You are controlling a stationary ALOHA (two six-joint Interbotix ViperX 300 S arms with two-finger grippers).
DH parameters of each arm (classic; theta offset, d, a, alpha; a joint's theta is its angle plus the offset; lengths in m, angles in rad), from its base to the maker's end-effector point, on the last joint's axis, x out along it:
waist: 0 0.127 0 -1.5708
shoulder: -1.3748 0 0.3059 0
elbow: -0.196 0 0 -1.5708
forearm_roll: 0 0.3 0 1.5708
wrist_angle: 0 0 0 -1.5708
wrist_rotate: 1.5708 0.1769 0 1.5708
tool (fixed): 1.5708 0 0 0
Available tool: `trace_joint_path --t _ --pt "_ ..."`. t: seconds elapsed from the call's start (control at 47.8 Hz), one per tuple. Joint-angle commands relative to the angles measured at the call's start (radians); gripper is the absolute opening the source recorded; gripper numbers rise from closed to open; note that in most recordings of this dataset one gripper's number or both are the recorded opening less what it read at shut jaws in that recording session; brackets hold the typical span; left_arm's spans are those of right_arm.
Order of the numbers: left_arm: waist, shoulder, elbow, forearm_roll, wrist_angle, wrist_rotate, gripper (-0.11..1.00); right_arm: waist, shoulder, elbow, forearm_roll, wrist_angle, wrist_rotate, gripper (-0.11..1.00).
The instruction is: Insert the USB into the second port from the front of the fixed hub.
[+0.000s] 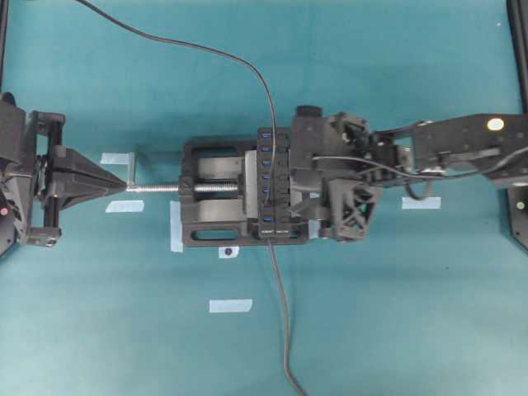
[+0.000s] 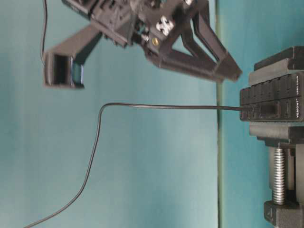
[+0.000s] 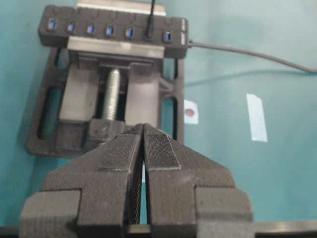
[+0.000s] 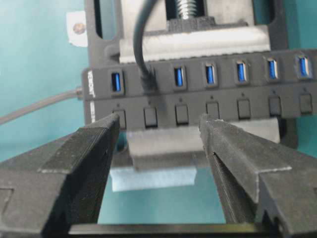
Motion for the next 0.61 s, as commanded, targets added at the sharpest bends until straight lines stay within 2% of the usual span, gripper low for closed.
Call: trace_joint_path --t 0.0,0.398,0.586 --pt "0.0 0.002 -0.014 0.002 -0.009 -0.002 0.0 -0.002 -0.048 0.005 0.0 -0.025 0.011 0.78" --pt "0.002 0.002 -0.017 0.002 -0.009 -0.002 0.0 -0.002 -0.123 0.081 0.002 -0.115 0.011 0.78" --pt "0.002 0.002 -0.015 0.002 -0.009 -0.002 0.0 -0.002 -0.144 0.101 0.002 -0.123 0.011 0.78"
